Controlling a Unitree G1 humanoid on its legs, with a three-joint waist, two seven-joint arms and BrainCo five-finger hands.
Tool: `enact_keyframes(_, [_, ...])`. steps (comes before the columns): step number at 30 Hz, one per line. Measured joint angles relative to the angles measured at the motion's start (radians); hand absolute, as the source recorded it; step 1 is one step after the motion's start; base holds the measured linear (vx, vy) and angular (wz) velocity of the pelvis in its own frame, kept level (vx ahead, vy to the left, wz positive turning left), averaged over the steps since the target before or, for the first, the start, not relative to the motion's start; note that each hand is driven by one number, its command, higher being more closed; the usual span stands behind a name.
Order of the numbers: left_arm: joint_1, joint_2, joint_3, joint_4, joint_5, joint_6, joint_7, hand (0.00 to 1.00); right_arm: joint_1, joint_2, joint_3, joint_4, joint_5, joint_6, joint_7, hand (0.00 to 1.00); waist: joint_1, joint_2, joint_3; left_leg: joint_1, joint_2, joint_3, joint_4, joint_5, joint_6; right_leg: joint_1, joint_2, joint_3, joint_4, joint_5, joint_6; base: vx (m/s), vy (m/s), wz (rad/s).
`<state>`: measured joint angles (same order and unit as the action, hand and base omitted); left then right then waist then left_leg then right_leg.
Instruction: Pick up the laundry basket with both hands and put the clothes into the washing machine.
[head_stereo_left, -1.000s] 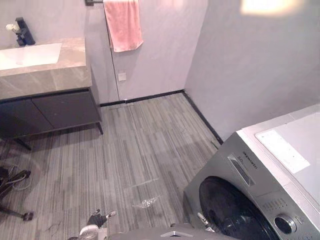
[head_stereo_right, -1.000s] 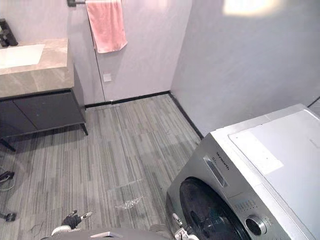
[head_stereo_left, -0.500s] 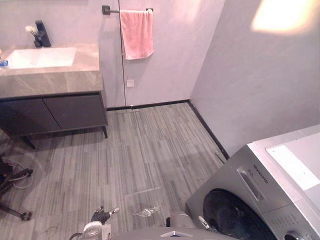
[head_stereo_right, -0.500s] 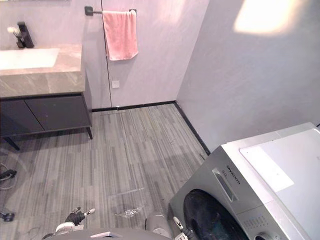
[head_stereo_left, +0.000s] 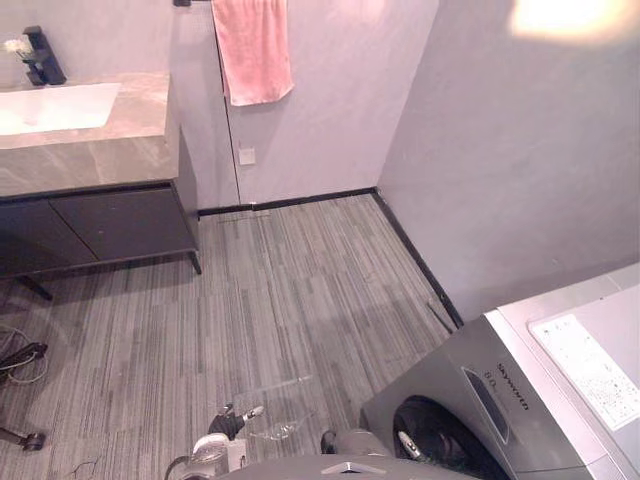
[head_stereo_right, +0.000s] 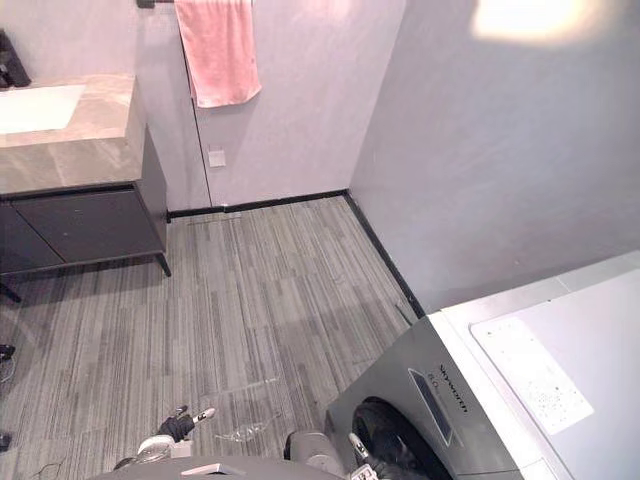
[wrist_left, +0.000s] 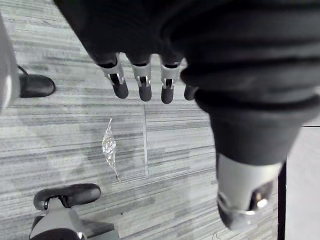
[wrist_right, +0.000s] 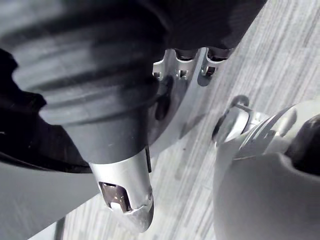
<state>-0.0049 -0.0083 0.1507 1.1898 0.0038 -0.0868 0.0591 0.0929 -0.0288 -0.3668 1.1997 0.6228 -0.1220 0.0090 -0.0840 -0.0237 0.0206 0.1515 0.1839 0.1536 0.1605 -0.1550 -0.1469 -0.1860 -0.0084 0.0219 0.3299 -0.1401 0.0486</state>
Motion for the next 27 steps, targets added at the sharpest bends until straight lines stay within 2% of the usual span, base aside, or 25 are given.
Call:
enact_keyframes(1, [0.001,0.007,-0.004,0.000,-0.001,0.000,0.001,0.00,0.002,0.000,0.000,0.002,0.000,-0.001,0.000,0.00,0.001,-0.001,-0.002,-0.021,0.001,-0.008,0.040,0.000,0.000,0.010,-0.002,-0.003,-0.012,0.003,-0.004,0.00,-0.048,0.35])
enact_keyframes(3, [0.013,0.029,-0.005,-0.007,-0.002,-0.002,0.002,0.00,-0.002,0.000,0.000,0.022,0.000,-0.002,-0.001,0.00,0.005,-0.001,-0.005,-0.128,0.016,-0.050,0.275,0.000,0.000,0.051,0.000,-0.002,-0.048,0.010,-0.014,0.00,-0.071,0.23])
enact_keyframes(5, [0.027,0.024,0.003,-0.041,-0.002,-0.005,0.002,0.00,-0.008,-0.018,0.001,0.035,-0.002,-0.001,-0.001,0.00,0.030,0.016,-0.005,-0.214,0.031,-0.077,0.443,0.025,0.000,0.068,0.015,0.013,-0.050,0.010,-0.014,0.01,-0.049,-0.15])
enact_keyframes(6, [0.028,0.022,0.004,-0.043,-0.004,-0.011,0.002,0.00,-0.009,-0.022,0.002,0.036,-0.003,-0.001,-0.001,0.00,0.040,0.037,0.004,-0.246,0.035,-0.084,0.529,0.076,-0.010,0.088,0.019,0.027,-0.053,0.012,-0.017,0.04,-0.046,-0.23])
enact_keyframes(7, [0.028,0.025,0.004,-0.042,-0.007,-0.013,0.002,0.00,-0.010,-0.021,0.003,0.036,-0.003,-0.001,-0.003,0.00,0.042,0.029,0.007,-0.256,0.035,-0.081,0.562,0.108,-0.014,0.103,0.015,0.035,-0.059,0.014,-0.021,0.06,-0.025,-0.17])
enact_keyframes(8, [0.028,0.031,0.011,-0.041,-0.021,-0.016,0.003,0.00,-0.011,-0.023,0.011,0.035,-0.012,-0.001,-0.006,0.00,0.043,0.013,0.009,-0.273,0.035,-0.061,0.616,0.102,0.015,0.127,0.005,0.055,-0.076,0.023,-0.034,0.03,0.008,-0.19])
enact_keyframes(9, [0.029,0.029,0.030,-0.040,-0.022,-0.018,0.004,0.00,-0.019,-0.031,0.013,0.034,-0.037,-0.003,-0.010,0.00,0.043,0.026,0.016,-0.273,0.029,-0.033,0.588,0.013,0.046,0.141,0.002,0.068,-0.086,0.023,-0.036,0.02,0.028,-0.23])
enact_keyframes(10, [0.030,0.026,0.036,-0.040,-0.022,-0.019,0.004,0.00,-0.024,-0.036,0.022,0.034,-0.041,-0.004,-0.010,0.00,0.043,0.030,0.019,-0.271,0.015,-0.027,0.544,-0.019,0.045,0.145,0.000,0.075,-0.089,0.023,-0.036,0.00,0.059,-0.30])
enact_keyframes(11, [0.036,0.027,0.034,-0.039,-0.022,-0.019,0.005,0.00,-0.028,-0.047,0.053,0.033,-0.044,-0.005,-0.010,0.00,0.045,0.034,0.021,-0.251,-0.023,-0.029,0.392,-0.044,0.042,0.147,-0.007,0.087,-0.091,0.023,-0.031,0.01,0.107,-0.36])
enact_keyframes(12, [0.051,0.027,0.034,-0.038,-0.022,-0.019,0.010,0.00,-0.028,-0.064,0.086,0.032,-0.056,-0.005,-0.010,0.00,0.047,0.048,0.023,-0.201,-0.048,-0.041,0.195,-0.002,0.044,0.147,0.002,0.099,-0.087,0.019,-0.020,0.02,0.130,-0.38])
enact_keyframes(13, [0.058,0.022,0.033,-0.036,-0.022,-0.019,0.014,0.00,-0.028,-0.076,0.095,0.032,-0.069,-0.005,-0.010,0.00,0.047,0.067,0.027,-0.188,-0.049,-0.051,0.114,0.025,0.047,0.147,0.018,0.102,-0.084,0.017,-0.014,0.03,0.162,-0.41])
enact_keyframes(14, [0.058,0.020,0.048,-0.034,-0.039,-0.018,0.018,0.00,-0.029,-0.081,0.105,0.034,-0.081,-0.006,-0.013,0.00,0.050,0.069,0.034,-0.185,-0.050,-0.051,0.102,0.032,0.061,0.148,0.026,0.115,-0.075,0.015,-0.003,0.06,0.135,-0.30])
enact_keyframes(17, [0.056,0.044,0.043,-0.013,-0.041,-0.014,0.022,0.00,-0.019,-0.068,0.134,0.035,-0.081,-0.002,-0.012,0.00,0.037,0.038,0.021,-0.134,-0.094,-0.027,-0.014,0.062,0.076,0.166,-0.007,0.137,-0.126,0.028,0.004,0.11,0.120,-0.13])
enact_keyframes(18, [0.055,0.052,0.036,-0.002,-0.041,-0.013,0.021,0.00,-0.014,-0.061,0.134,0.036,-0.081,-0.004,-0.012,0.00,0.025,0.027,0.018,-0.107,-0.115,-0.024,-0.092,0.095,0.080,0.167,-0.024,0.137,-0.145,0.029,0.005,0.11,0.072,0.06])
enact_keyframes(22, [0.044,0.068,-0.006,0.006,-0.039,-0.011,0.021,0.00,-0.004,-0.063,0.143,0.036,-0.082,-0.003,-0.011,0.00,0.022,0.031,0.014,-0.076,-0.138,-0.025,-0.189,0.143,0.085,0.168,-0.041,0.132,-0.176,0.042,0.021,0.15,0.035,0.06])
enact_keyframes(27, [0.039,0.066,-0.037,0.021,-0.041,-0.008,0.019,0.00,-0.002,-0.077,0.158,0.037,-0.120,-0.001,-0.011,0.00,0.022,0.036,0.012,-0.061,-0.136,-0.034,-0.204,0.148,0.092,0.185,-0.036,0.120,-0.196,0.044,0.033,0.14,-0.035,0.04])
